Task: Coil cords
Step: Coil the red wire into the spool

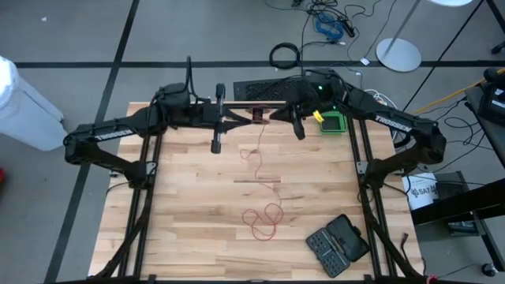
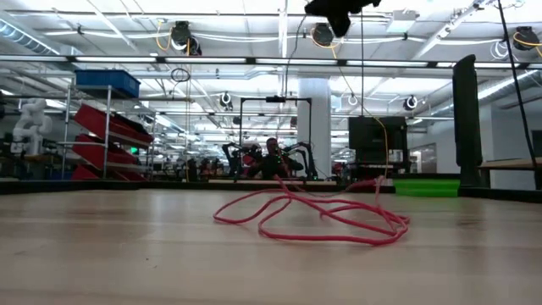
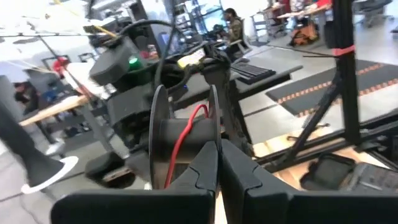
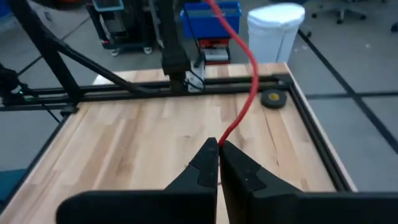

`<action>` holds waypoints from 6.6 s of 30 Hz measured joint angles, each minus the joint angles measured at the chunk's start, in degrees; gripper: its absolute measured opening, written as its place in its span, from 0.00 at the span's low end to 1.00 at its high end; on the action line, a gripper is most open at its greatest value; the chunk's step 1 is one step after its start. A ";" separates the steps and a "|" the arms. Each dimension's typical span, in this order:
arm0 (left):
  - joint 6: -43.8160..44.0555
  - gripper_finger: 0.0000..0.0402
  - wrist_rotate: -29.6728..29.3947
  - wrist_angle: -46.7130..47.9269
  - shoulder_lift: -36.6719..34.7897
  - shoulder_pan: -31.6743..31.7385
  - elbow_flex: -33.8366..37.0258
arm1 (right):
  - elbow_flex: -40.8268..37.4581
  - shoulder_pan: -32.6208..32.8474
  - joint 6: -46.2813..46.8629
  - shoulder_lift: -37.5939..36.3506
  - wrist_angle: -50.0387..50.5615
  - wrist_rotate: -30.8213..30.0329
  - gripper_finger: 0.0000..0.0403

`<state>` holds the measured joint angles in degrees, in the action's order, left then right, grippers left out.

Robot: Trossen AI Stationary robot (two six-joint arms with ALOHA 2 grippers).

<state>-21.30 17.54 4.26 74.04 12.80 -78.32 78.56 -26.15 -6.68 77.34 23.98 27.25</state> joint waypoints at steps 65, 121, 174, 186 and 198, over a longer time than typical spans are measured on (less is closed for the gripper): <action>-40.76 0.02 -43.82 -11.29 11.64 -6.21 19.74 | -2.49 14.07 0.28 7.55 4.95 -4.83 0.00; -52.54 0.02 -48.32 -28.74 15.28 -17.44 19.69 | 0.26 33.03 -21.27 -2.20 13.93 -54.26 0.34; -24.61 0.37 -65.89 -31.34 10.69 -24.17 19.63 | 0.13 33.00 -17.23 -3.24 10.85 -61.84 0.00; 13.50 0.37 -56.03 -25.87 15.43 -23.58 19.65 | 0.15 33.09 -0.95 -9.83 10.67 -58.71 0.00; 23.54 0.37 -40.80 -40.59 27.54 -18.83 19.65 | 0.15 34.15 3.05 -10.18 13.77 -58.42 0.00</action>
<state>2.24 -23.27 -36.34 101.58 -6.04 -58.67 78.72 8.00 -3.63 67.16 37.75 -31.17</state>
